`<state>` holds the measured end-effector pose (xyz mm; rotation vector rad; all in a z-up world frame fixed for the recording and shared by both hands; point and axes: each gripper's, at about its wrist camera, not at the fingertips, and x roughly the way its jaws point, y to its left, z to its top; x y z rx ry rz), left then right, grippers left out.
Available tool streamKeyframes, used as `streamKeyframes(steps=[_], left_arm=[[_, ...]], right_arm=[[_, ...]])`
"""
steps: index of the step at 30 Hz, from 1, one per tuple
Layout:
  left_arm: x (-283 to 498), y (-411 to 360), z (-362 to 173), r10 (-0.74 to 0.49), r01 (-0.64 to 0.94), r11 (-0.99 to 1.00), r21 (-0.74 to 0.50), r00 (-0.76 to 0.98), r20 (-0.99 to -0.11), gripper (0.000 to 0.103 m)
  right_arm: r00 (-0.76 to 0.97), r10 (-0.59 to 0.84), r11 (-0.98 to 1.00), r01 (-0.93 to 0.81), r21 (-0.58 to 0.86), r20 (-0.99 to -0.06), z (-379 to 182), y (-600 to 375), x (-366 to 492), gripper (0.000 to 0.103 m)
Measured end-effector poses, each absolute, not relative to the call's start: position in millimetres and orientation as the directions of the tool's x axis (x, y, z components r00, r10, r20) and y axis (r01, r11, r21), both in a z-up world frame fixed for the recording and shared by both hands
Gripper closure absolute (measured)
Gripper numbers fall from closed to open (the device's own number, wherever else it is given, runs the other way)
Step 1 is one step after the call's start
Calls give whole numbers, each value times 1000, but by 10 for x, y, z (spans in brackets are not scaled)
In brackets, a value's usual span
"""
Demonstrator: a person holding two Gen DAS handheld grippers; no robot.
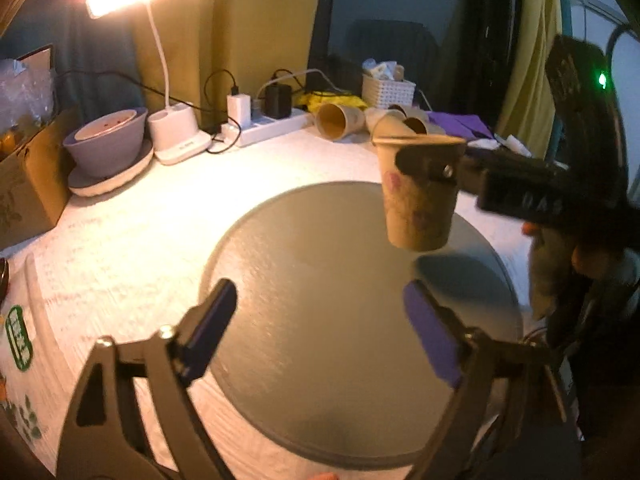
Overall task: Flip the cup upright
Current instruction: 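Hold the cup mouth-up in the right tool and move it over the mat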
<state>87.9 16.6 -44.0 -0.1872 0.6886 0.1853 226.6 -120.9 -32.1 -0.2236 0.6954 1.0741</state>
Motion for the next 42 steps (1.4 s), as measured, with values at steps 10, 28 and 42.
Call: streamKeyframes(steps=[10,28,42], left_arm=[[891,642,-473,128,-275,952,-132,752,-646,15],[662,693,-379,200,-321,940,-114,790,-580,15],[295,265,-176,178,-270,957,-103,831,-527,15]], right_arm=[[373,662,548,-833,80,-650,-481,-778,2185,33],[472,532,657,-754,-9,-703,-573,-954,1869,33],[513,510,709,-705,1,-690,-366,-1297,1605,31]])
